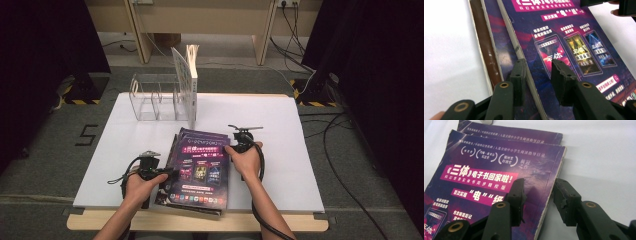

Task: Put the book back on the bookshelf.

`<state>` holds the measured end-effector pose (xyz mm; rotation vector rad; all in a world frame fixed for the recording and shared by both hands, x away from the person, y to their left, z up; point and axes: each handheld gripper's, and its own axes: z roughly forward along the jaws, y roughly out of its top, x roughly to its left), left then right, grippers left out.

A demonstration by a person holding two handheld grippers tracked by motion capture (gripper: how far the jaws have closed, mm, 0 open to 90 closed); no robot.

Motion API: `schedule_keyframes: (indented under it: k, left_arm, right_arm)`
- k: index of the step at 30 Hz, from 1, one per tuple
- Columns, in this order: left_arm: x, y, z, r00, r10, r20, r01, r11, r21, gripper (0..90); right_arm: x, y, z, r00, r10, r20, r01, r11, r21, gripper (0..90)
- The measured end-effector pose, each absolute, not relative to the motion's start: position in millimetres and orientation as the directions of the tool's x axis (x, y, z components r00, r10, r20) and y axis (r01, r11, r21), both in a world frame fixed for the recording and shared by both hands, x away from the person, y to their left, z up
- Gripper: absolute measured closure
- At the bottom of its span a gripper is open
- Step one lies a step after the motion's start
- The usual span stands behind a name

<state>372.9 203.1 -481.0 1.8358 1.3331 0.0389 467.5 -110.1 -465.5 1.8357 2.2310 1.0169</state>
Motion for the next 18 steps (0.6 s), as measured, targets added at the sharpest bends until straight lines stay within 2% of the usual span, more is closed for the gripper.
schedule_keyframes:
  k: [3, 13, 18]
  left_arm:
    - [373, 203, -481, 0.428, 0.795, -0.43, 0.769, -0.071, 0.635, 64.1]
    - [372, 202, -481, 0.429, 0.801, -0.416, 0.766, -0.079, 0.637, 63.6]
    - [372, 201, -481, 0.43, 0.805, -0.408, 0.764, -0.085, 0.639, 64.1]
  right_arm:
    - [472, -112, -465, -0.286, 0.891, 0.353, 0.857, 0.074, 0.509, 60.0]
    - [477, -112, -471, -0.235, 0.874, 0.425, 0.879, 0.005, 0.477, 51.2]
    - [478, -110, -473, -0.242, 0.865, 0.44, 0.877, 0.001, 0.48, 50.9]
